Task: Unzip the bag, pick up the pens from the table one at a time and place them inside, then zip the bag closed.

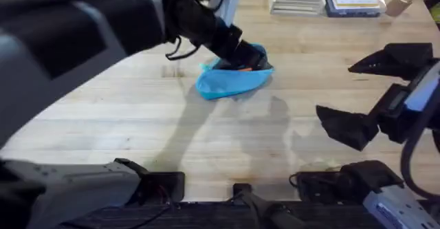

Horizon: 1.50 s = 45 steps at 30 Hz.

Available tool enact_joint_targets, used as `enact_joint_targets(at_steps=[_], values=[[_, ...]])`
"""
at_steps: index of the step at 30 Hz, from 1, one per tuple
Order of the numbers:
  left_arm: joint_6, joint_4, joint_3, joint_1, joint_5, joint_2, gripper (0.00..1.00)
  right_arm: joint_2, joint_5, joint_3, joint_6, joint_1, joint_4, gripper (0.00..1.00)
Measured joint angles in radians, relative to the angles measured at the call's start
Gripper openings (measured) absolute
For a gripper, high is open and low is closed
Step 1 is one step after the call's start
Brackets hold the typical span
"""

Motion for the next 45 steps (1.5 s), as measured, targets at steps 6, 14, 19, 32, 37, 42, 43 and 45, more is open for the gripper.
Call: enact_joint_targets(at_steps=[6,14,19,32,37,42,43,45], values=[[0.0,-0.002,0.027,0.0,-0.031,-0.129,0.994,0.0,0.0,0.0,0.0,0.0,0.0,0.996],[0.0,-0.089,0.029,0.0,-0.099,-0.265,0.994,0.0,0.0,0.0,0.0,0.0,0.0,0.996],[0.0,-0.171,0.029,0.0,-0.145,-0.342,0.994,0.0,0.0,0.0,0.0,0.0,0.0,0.997],[0.0,-0.382,0.029,0.001,-0.325,-0.469,0.994,0.0,-0.007,0.0,0.0,0.0,0.0,0.997],[-0.009,-0.434,0.029,0.037,-0.333,-0.469,0.992,0.0,-0.052,0.0,0.008,0.0,0.0,0.996],[-0.015,-0.514,0.029,0.199,-0.192,-0.469,0.992,0.0,-0.077,0.0,0.053,0.0,-0.08,0.996],[-0.015,-0.524,0.029,0.212,-0.182,-0.469,0.993,0.0,-0.079,0.0,0.055,0.0,-0.079,0.997],[-0.014,-0.535,0.029,0.235,-0.166,-0.469,0.993,0.0,-0.08,0.0,0.061,0.0,-0.072,0.996]])
